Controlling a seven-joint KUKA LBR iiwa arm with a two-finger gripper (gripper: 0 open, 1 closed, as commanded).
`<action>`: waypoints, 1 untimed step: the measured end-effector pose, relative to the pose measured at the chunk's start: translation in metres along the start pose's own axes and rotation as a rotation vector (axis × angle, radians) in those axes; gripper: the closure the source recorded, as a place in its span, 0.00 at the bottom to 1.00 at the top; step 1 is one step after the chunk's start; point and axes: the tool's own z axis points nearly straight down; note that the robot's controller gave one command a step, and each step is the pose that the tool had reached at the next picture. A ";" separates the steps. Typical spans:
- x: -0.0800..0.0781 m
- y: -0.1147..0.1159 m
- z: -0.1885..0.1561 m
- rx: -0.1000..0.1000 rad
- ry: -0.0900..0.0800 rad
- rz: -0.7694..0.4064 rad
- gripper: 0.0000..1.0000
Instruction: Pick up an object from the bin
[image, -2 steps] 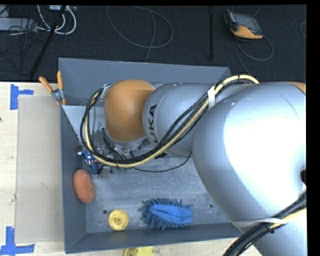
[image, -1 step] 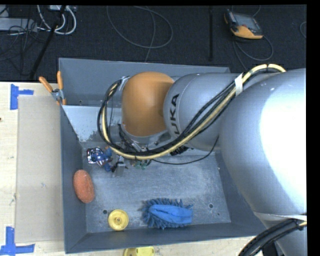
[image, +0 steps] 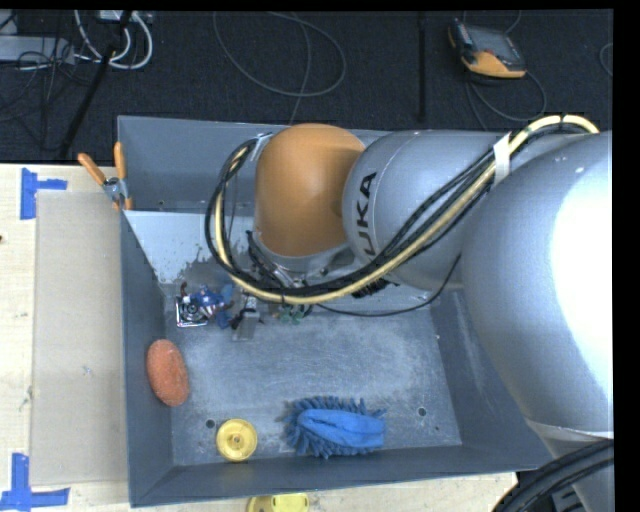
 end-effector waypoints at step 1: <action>0.010 0.010 -0.038 0.003 0.015 0.019 1.00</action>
Offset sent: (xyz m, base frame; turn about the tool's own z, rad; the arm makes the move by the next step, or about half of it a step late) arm -0.0224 0.0156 0.1382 0.0023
